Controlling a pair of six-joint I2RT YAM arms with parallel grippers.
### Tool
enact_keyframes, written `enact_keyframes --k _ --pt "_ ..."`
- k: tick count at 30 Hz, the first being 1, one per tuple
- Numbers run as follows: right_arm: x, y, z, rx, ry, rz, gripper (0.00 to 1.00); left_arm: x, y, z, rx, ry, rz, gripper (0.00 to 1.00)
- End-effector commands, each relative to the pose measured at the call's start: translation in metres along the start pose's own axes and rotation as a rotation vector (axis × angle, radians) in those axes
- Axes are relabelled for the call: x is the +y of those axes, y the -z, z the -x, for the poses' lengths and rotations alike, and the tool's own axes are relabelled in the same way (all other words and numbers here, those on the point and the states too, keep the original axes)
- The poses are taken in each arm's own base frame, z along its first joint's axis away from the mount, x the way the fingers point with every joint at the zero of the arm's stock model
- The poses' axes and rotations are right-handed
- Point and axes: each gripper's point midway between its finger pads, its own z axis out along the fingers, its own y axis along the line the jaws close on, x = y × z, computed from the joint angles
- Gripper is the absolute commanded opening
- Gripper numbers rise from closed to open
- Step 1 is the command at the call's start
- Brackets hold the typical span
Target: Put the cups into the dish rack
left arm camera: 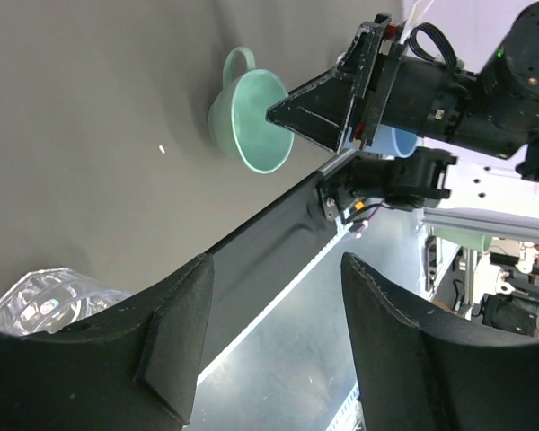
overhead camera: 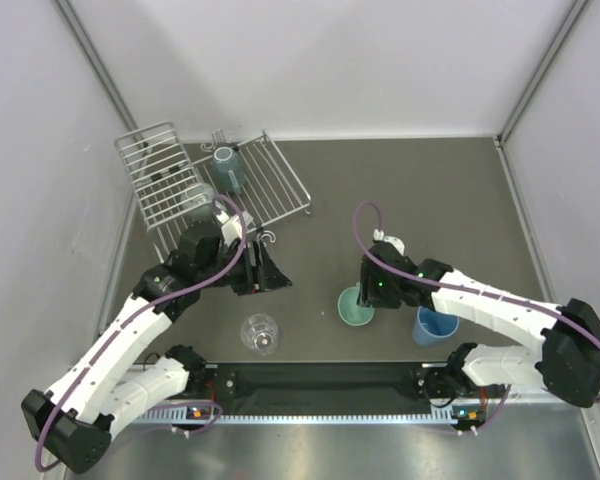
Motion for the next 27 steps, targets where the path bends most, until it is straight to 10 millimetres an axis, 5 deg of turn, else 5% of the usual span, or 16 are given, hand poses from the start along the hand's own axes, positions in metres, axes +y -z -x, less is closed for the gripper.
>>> enact_keyframes --k 1,10,21,27 --pt "0.033 -0.006 0.002 -0.008 -0.032 0.094 0.43 -0.001 -0.006 0.005 -0.040 -0.019 0.004 0.63" --pt "0.067 0.005 0.007 -0.027 -0.024 0.152 0.49 0.013 -0.038 -0.023 0.020 0.007 0.073 0.58" --pt "0.033 0.075 0.032 -0.177 -0.021 0.114 0.68 0.017 -0.101 -0.039 0.105 -0.048 0.214 0.59" --pt "0.010 0.099 0.029 -0.226 -0.042 0.111 0.71 0.015 -0.136 -0.047 0.156 -0.079 0.228 0.57"
